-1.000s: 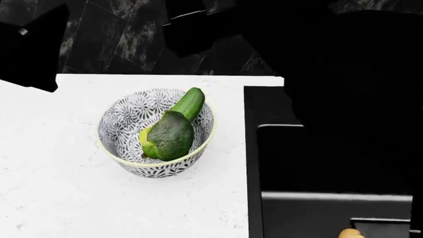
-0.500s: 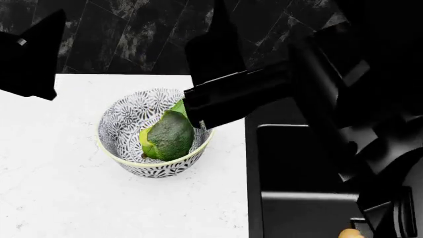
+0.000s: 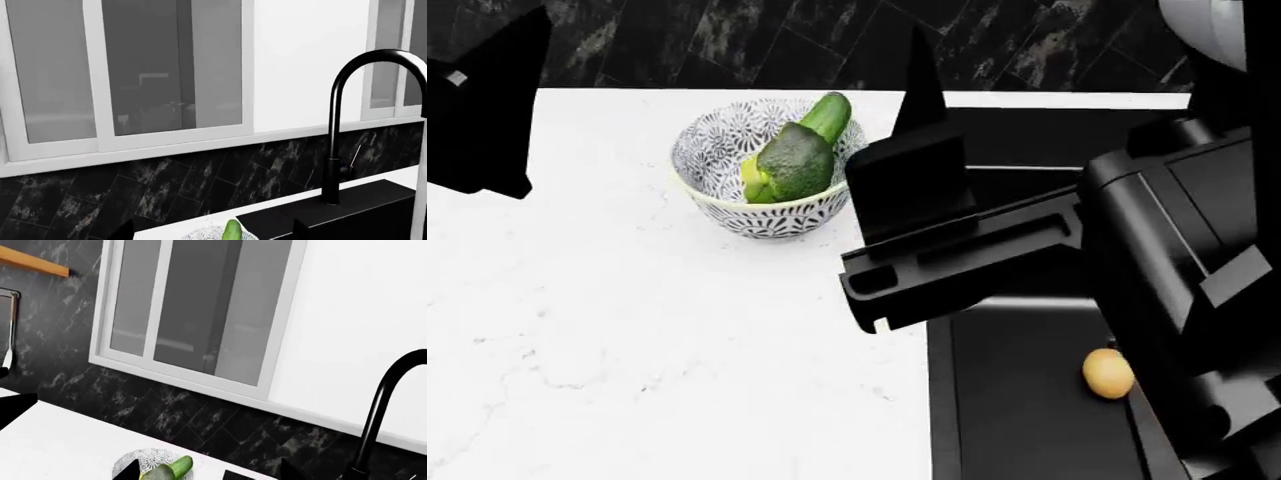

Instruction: Pick the cucumbers and broccolis from the sink and place them in one bowl. Place the apricot in the other bowl. Then turn off the sink faucet.

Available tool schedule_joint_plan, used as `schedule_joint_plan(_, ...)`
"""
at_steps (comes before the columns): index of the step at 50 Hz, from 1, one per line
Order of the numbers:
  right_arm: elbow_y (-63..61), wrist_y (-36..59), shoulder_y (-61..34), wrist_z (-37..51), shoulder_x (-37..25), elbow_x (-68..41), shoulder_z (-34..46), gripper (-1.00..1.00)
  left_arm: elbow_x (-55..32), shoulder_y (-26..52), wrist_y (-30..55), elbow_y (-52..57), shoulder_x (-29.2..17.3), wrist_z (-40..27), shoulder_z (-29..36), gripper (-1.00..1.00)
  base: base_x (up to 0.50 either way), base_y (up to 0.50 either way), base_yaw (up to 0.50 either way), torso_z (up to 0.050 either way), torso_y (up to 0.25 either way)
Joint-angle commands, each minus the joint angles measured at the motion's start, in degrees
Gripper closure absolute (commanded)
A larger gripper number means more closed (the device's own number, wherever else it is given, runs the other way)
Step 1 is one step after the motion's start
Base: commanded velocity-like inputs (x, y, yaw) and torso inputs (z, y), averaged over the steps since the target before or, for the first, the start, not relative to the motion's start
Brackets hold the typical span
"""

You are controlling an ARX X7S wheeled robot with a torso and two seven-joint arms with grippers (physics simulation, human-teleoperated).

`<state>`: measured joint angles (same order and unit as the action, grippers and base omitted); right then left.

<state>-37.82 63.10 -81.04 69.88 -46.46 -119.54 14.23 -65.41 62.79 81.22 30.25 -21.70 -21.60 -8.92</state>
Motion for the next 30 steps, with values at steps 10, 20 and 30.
schedule_joint_plan(10, 1.7, 0.8, -1.0, -2.1, 0.1, 3.2, -1.3, -1.0, -1.8, 1.4, -0.5, -1.1, 0.3, -0.4, -0.7, -1.0, -0.12, -0.34, 0.0, 0.0, 0.0)
schedule_joint_plan(20, 1.4, 0.7, 0.5, -2.9, -0.3, 4.4, -1.9, -1.0, -1.6, 0.8, -1.7, -1.3, -0.2, -0.3, 0.5, -1.0, -0.3, -0.47, 0.0, 0.0, 0.0)
schedule_joint_plan(30, 3.7, 2.8, 2.1, -6.4, -1.3, 10.3, -2.5, -1.0, -1.5, 1.6, -2.1, -2.1, -0.5, -0.7, 2.1, -1.0, -0.35, -0.45, 0.0, 0.0, 0.0)
